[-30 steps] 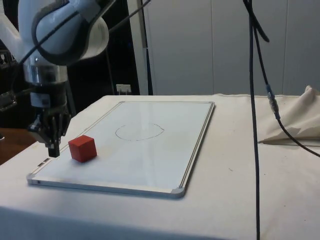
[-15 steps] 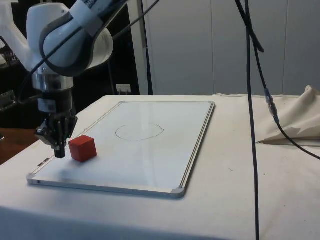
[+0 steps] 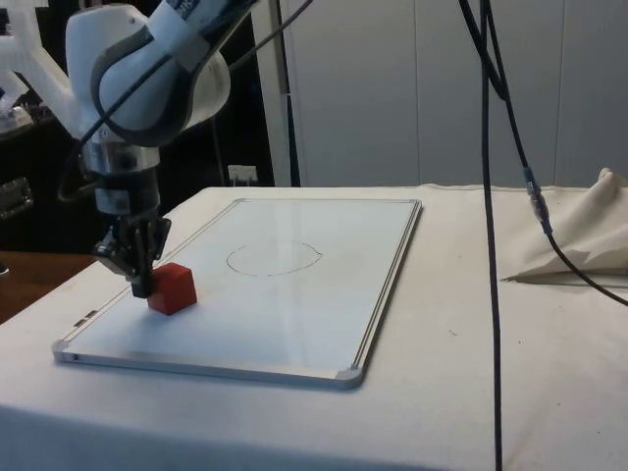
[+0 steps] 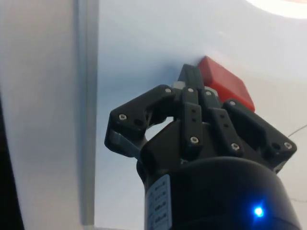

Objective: Push the cube into the marked area.

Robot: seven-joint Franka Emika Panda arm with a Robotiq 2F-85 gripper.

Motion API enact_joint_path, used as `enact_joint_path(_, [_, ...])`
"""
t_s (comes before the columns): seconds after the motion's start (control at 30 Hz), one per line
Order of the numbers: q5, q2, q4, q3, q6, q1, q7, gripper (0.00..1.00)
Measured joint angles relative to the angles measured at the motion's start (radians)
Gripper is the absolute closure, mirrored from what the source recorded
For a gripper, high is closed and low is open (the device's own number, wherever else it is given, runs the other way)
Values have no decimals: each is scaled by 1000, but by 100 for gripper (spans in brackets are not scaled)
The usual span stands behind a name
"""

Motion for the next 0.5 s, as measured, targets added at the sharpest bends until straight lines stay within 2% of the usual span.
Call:
enact_joint_path(0.2, [-1, -3, -2, -5, -18, -2, -2, 100])
enact_joint_path(0.5, [-39, -12, -15, -32, -54, -2, -2, 100])
